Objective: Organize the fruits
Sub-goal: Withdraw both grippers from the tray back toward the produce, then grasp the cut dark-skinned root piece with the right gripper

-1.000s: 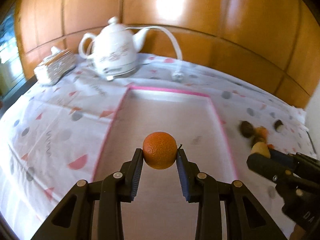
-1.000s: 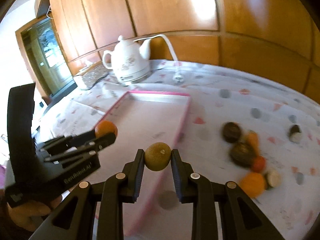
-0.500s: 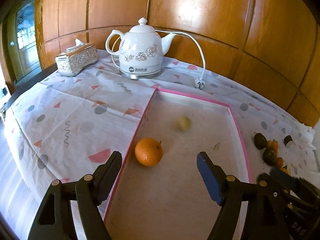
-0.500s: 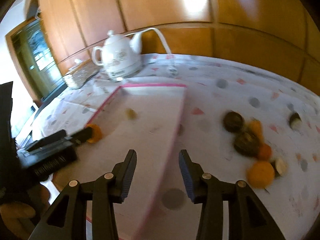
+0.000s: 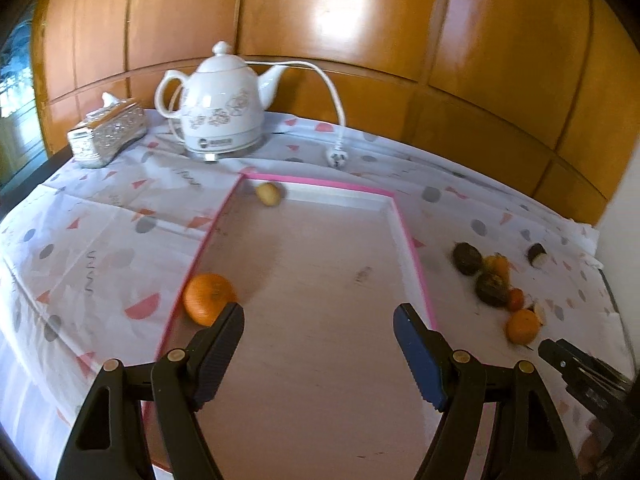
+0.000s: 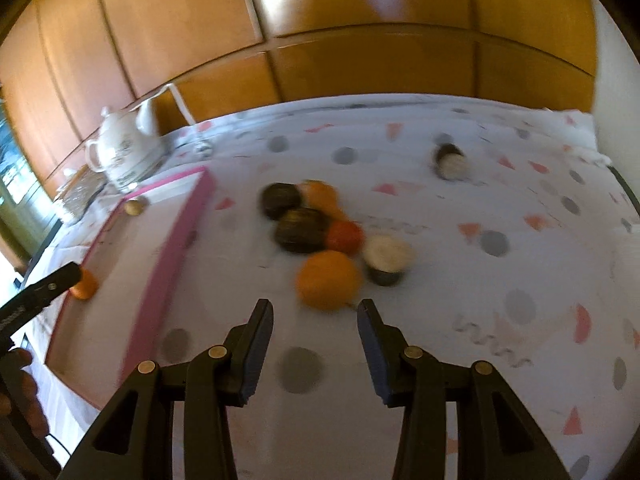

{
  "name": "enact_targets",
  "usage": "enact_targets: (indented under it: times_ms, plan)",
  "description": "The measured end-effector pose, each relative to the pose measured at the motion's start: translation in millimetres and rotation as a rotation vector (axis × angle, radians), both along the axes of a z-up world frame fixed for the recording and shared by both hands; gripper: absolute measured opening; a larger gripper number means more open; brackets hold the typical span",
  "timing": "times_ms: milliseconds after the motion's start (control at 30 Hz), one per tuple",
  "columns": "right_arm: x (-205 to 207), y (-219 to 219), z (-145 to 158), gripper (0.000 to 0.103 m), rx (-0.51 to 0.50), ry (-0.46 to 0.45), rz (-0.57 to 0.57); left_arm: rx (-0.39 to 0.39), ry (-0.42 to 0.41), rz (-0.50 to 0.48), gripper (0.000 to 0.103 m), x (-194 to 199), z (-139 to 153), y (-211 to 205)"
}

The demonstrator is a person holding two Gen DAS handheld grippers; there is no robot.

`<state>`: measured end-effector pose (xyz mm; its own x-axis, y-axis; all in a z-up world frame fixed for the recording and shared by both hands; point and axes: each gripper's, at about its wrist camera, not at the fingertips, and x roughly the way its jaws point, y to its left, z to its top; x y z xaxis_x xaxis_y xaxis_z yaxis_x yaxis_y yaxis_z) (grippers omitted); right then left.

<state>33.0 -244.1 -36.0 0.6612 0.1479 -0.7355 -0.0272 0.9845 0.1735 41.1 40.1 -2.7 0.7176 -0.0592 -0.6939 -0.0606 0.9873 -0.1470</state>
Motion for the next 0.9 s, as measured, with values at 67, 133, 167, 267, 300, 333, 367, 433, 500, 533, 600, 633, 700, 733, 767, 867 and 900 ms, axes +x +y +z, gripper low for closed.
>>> enact_targets:
  times_ms: [67, 133, 167, 267, 300, 333, 367, 433, 500, 533, 600, 633, 700, 733, 767, 867, 900]
  plan:
    - [-0.4, -11.4, -3.4, 0.044, 0.0, 0.007, -0.031, -0.004, -0.002, -0.033, 0.078, -0.4, 1.4, -8.2]
    - [-0.6, -21.5, -7.0, 0.044, 0.0, 0.013, -0.056, 0.002, -0.009, -0.067, 0.077, -1.5, 3.6, -18.4]
    - [-0.3, -26.4, -8.9, 0.044, 0.005, 0.016, -0.068, 0.005, -0.011, -0.086, 0.077, -2.1, 4.5, -23.8]
    - [1.5, -32.6, -11.7, 0.044, 0.003, 0.02, -0.083, 0.006, -0.008, -0.126, 0.077, -3.2, 5.3, -37.0]
    - [2.8, -33.5, -12.8, 0.044, 0.0, 0.021, -0.083, 0.005, -0.006, -0.142, 0.077, -3.4, 5.2, -41.9]
    - [5.0, -34.3, -13.6, 0.044, -0.003, 0.023, -0.079, 0.01, -0.003, -0.157, 0.077, -3.6, 4.8, -47.4]
    - [6.1, -34.6, -14.1, 0.044, -0.005, 0.022, -0.076, 0.014, -0.001, -0.173, 0.077, -3.7, 4.1, -52.7]
    - [9.4, -33.8, -14.7, 0.044, -0.012, 0.022, -0.07, 0.013, 0.01, -0.195, 0.077, -3.6, 1.8, -60.3]
    - [14.4, -32.1, -15.5, 0.044, -0.017, 0.02, -0.066, 0.011, 0.024, -0.216, 0.078, -3.5, -0.4, -66.7]
    - [16.8, -31.7, -16.0, 0.044, -0.02, 0.02, -0.064, 0.011, 0.03, -0.23, 0.078, -2.9, -1.5, -69.5]
    - [20.3, -31.8, -17.2, 0.044, -0.026, 0.019, -0.066, 0.021, 0.033, -0.247, 0.078, -3.2, -2.7, -75.6]
    - [21.9, -32.0, -17.9, 0.044, -0.031, 0.02, -0.067, 0.02, 0.036, -0.255, 0.078, -2.6, -3.4, -77.6]
    - [25.6, -32.8, -20.2, 0.044, -0.034, 0.024, -0.068, 0.015, 0.043, -0.265, 0.078, -2.0, -4.9, -81.1]
    - [27.0, -33.2, -21.3, 0.044, -0.035, 0.027, -0.067, 0.01, 0.046, -0.272, 0.077, -1.2, -5.3, -83.1]
    - [28.5, -33.6, -22.3, 0.044, -0.035, 0.029, -0.064, 0.007, 0.047, -0.28, 0.077, -0.9, -5.5, -85.4]
    - [33.1, -32.7, -24.6, 0.044, -0.038, 0.033, -0.055, 0.009, 0.045, -0.299, 0.078, -0.7, -6.0, -91.3]
    - [34.8, -32.4, -25.4, 0.044, -0.041, 0.033, -0.053, 0.006, 0.045, -0.308, 0.078, -0.5, -6.0, -93.6]
